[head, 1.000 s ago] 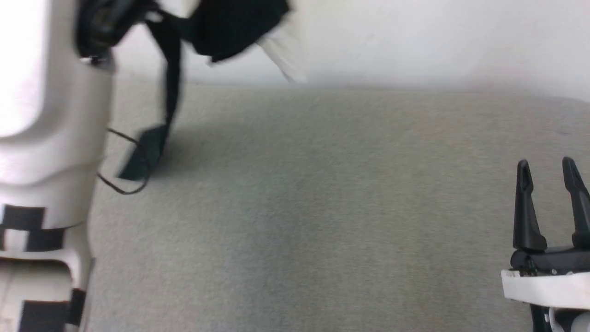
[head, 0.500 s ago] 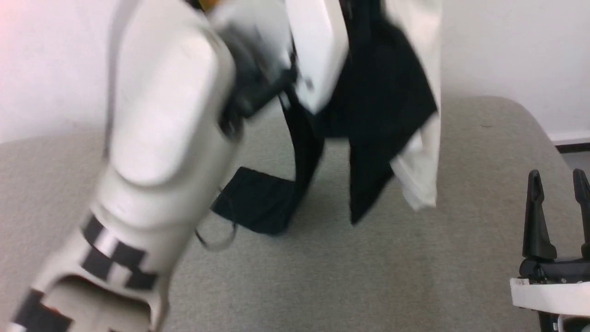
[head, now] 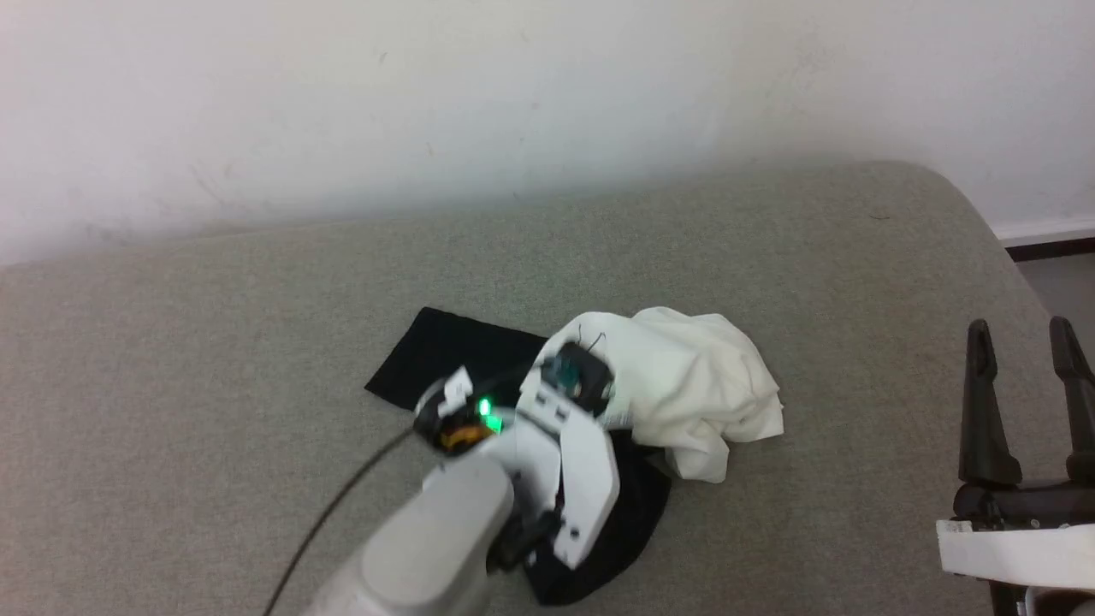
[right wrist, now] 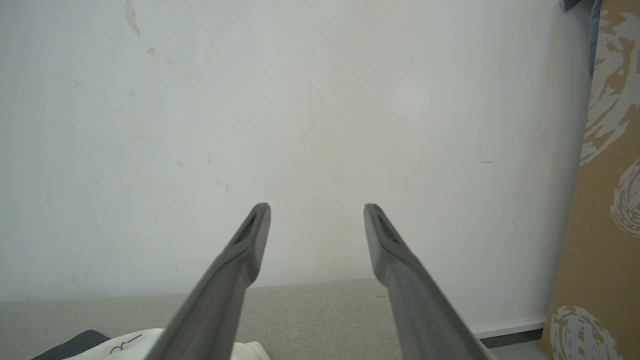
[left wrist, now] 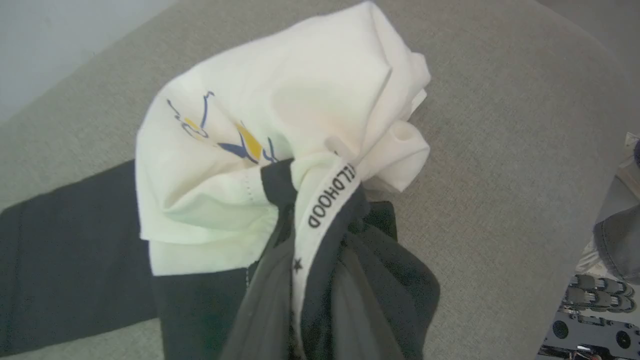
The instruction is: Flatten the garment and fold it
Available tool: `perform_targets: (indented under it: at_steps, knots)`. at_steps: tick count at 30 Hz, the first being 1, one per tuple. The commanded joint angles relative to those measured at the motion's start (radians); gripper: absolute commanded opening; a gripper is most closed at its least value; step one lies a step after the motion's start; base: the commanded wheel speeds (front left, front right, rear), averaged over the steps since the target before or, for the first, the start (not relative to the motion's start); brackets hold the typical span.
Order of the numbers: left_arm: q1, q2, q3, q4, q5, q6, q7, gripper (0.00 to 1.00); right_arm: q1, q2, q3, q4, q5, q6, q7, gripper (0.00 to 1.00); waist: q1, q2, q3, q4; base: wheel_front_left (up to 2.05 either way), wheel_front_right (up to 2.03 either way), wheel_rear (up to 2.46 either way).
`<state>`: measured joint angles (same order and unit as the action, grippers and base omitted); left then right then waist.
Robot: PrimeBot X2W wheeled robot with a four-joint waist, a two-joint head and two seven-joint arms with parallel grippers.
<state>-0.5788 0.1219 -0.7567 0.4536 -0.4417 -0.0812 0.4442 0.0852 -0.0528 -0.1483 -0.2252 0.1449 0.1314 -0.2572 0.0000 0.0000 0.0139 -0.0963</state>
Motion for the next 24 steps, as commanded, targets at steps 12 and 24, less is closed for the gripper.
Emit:
perform_targets:
  at_steps: [12, 24]
  knots:
    - [0.055, -0.058, 0.012, 0.165, -0.044, 0.047, -0.196, 1.0, 0.01, 0.003, 0.008, 0.019, -0.019, -0.001, -0.005, 1.0, 0.0, 0.0, -0.03, 0.044, 0.0, 0.0, 0.0]
    - [0.115, 0.011, 0.222, -0.167, -0.12, 0.149, -0.47, 1.0, 0.035, 0.003, 0.002, 0.006, -0.021, -0.001, -0.005, 1.0, 0.0, 0.0, -0.06, 0.098, 0.0, 0.0, 0.0]
